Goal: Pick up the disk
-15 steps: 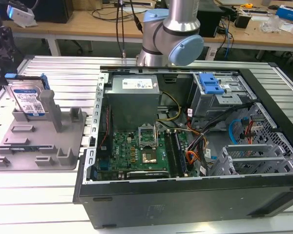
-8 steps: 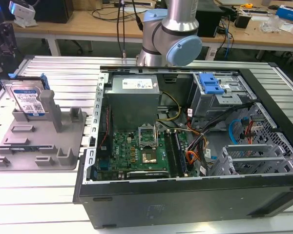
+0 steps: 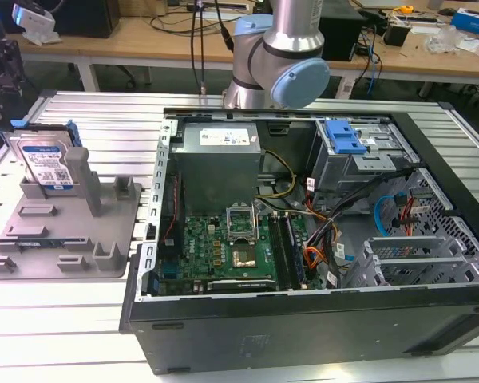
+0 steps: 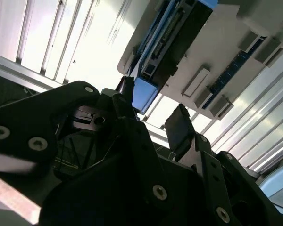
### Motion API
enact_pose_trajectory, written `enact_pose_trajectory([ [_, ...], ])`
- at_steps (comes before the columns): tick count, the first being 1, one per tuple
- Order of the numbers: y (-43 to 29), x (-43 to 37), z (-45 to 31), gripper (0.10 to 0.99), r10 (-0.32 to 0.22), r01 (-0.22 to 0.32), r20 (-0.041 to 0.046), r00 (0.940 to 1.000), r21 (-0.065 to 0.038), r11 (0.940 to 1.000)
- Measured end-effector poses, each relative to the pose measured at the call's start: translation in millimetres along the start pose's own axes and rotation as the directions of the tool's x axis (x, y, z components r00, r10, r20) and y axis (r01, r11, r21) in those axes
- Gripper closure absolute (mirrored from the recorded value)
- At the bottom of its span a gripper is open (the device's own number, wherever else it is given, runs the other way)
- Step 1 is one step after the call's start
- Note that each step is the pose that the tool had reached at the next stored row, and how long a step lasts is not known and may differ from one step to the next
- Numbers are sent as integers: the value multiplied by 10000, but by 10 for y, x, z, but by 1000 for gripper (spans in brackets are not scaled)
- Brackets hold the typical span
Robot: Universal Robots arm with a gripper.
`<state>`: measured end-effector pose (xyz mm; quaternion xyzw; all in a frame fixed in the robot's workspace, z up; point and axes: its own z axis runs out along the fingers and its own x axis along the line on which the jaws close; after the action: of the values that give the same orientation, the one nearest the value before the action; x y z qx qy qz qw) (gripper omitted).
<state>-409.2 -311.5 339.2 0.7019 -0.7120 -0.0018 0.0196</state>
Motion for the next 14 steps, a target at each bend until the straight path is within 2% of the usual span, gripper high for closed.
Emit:
enact_pose_trajectory([
  [9,13,-24,84,541,-32,32,0,10000,6,10000],
  [14,16,-26,168,541,-88,88,-2,10000,7,10000],
])
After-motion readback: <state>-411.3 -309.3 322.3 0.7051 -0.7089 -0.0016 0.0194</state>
